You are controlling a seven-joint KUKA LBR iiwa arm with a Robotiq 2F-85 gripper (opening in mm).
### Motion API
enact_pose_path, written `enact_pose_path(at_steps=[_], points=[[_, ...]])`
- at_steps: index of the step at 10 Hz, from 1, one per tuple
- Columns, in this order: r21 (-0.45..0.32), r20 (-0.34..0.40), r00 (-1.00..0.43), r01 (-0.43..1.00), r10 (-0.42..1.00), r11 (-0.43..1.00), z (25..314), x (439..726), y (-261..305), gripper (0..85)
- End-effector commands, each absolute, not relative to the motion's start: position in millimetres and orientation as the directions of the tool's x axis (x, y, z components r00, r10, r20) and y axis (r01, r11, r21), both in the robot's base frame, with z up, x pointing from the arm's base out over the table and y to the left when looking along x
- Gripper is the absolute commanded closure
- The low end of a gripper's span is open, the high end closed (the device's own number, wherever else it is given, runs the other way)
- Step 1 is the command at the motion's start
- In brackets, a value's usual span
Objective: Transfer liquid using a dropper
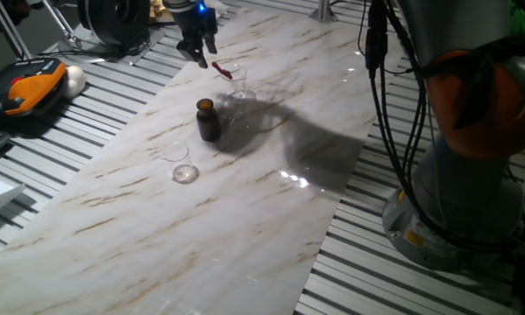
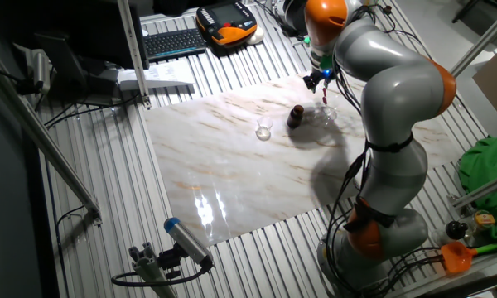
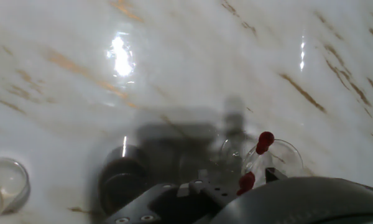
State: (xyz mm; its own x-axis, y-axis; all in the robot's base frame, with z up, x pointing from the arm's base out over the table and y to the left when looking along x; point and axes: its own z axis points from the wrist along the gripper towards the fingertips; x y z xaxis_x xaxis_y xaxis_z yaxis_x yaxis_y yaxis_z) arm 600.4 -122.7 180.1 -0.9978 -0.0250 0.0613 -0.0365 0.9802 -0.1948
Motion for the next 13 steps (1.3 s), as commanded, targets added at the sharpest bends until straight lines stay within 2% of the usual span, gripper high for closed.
enact_pose_path(at_steps=[1, 6, 7, 8, 12, 13], points=[[-0.187, 0.06, -0.998, -0.043, -0.032, 0.981, 177, 601, -129, 34.0], [-0.147, 0.071, -0.996, -0.063, -0.053, 0.987, 161, 615, -152, 34.0], [-0.149, 0.063, -0.997, -0.063, -0.054, 0.987, 156, 616, -152, 51.0], [-0.157, 0.058, -0.997, -0.066, -0.058, 0.985, 153, 618, -154, 34.0], [-0.154, 0.052, -0.996, -0.078, -0.071, 0.985, 143, 619, -159, 34.0], [-0.153, 0.053, -0.996, -0.084, -0.077, 0.985, 140, 620, -160, 51.0]])
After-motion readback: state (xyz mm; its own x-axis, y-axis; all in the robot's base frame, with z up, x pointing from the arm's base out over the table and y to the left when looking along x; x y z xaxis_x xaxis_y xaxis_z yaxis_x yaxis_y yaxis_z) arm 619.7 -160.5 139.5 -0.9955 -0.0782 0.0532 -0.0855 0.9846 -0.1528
